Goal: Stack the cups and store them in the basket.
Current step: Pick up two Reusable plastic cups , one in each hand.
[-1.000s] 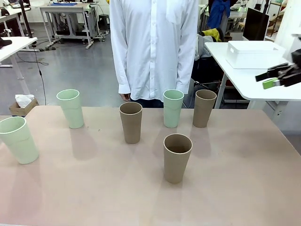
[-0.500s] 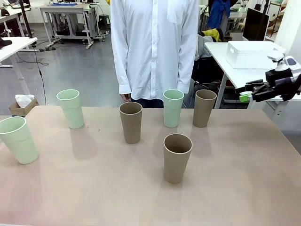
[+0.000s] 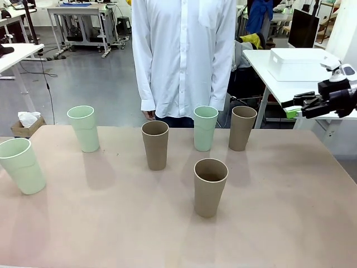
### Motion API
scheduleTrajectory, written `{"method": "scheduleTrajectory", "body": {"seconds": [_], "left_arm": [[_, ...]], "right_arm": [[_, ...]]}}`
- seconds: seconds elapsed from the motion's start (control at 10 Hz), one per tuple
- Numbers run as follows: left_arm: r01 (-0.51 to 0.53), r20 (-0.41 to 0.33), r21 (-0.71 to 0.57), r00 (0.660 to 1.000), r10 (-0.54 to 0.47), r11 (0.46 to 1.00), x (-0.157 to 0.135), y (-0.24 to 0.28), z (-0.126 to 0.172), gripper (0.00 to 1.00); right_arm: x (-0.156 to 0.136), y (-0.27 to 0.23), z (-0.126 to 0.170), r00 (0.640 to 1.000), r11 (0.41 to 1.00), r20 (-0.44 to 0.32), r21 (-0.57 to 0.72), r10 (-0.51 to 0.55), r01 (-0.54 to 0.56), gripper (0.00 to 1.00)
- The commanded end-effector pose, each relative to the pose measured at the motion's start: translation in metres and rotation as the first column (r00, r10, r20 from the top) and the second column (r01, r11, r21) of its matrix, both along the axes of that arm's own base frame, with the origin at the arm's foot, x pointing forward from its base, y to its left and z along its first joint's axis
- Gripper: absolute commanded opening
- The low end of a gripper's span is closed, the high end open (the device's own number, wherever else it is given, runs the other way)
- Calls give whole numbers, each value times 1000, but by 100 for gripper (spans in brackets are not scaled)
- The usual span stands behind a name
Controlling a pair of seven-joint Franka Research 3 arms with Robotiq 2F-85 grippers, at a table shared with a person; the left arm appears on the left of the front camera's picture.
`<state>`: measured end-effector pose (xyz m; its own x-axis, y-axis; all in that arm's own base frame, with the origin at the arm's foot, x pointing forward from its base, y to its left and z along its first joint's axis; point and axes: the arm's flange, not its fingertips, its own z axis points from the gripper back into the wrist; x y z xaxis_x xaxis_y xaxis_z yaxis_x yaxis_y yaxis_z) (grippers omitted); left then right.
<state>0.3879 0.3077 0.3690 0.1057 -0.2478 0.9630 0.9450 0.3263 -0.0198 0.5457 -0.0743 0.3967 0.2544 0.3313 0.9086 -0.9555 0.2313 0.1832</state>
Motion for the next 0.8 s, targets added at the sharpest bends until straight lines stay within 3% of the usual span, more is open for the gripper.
{"method": "scheduleTrajectory", "body": {"seconds": [0.0, 0.1, 0.7], "left_arm": [[1, -4, -1, 1000, -1, 1000, 1, 0, -2, 100], [-20, -31, -37, 999, 19, 999, 19, 3, -18, 100], [72, -37, -144, 996, -78, 987, 22, -5, -111, 100]], "right_arm": [[0, 1, -2, 1000, 1000, -4, 0, 1, -1, 100], [16, 1, -15, 1000, 999, 0, 31, 25, -25, 100], [77, 10, -107, 983, 965, 63, 193, 171, -180, 100]]}}
